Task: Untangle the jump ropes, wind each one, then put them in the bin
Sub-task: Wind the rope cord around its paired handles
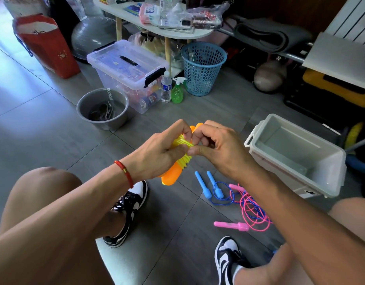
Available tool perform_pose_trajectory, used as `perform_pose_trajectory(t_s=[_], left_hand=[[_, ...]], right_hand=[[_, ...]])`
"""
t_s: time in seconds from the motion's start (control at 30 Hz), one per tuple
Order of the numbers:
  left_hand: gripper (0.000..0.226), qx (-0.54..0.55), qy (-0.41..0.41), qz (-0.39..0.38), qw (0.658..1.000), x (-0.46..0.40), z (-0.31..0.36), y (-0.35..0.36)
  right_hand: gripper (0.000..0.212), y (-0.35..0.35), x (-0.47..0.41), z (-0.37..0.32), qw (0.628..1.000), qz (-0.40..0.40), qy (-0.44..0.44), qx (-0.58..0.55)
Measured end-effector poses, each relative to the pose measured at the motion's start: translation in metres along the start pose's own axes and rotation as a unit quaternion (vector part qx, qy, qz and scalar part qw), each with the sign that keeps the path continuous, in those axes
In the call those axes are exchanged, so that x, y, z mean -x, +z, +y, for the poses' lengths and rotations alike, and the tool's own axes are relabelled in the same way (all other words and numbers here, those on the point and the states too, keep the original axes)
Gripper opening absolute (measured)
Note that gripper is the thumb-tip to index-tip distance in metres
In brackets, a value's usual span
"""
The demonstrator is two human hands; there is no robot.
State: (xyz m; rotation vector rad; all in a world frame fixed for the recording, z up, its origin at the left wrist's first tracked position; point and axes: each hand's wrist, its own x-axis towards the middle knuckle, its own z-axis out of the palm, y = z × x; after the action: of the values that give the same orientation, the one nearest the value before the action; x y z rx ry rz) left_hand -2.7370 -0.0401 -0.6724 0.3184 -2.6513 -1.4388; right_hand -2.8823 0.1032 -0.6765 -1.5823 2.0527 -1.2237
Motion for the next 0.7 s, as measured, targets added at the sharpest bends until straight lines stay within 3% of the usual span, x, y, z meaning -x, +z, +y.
perform_pose_trajectory(t_s=[0.33,0.7], left_hand=[[0.021,0.074,-0.005,0.027,0.997,0.000,0.003,-0.006],[0.013,-0.079,0.043,0.033,0.995,0.004,0.004,0.001]], right_hand=[[0.017,-0.015,0.000,-0.009,0.998,-0.055,-0.007,0.022],[0.018,-0.008,0.011,-0.002,0.983,-0.058,-0.095,0.146]])
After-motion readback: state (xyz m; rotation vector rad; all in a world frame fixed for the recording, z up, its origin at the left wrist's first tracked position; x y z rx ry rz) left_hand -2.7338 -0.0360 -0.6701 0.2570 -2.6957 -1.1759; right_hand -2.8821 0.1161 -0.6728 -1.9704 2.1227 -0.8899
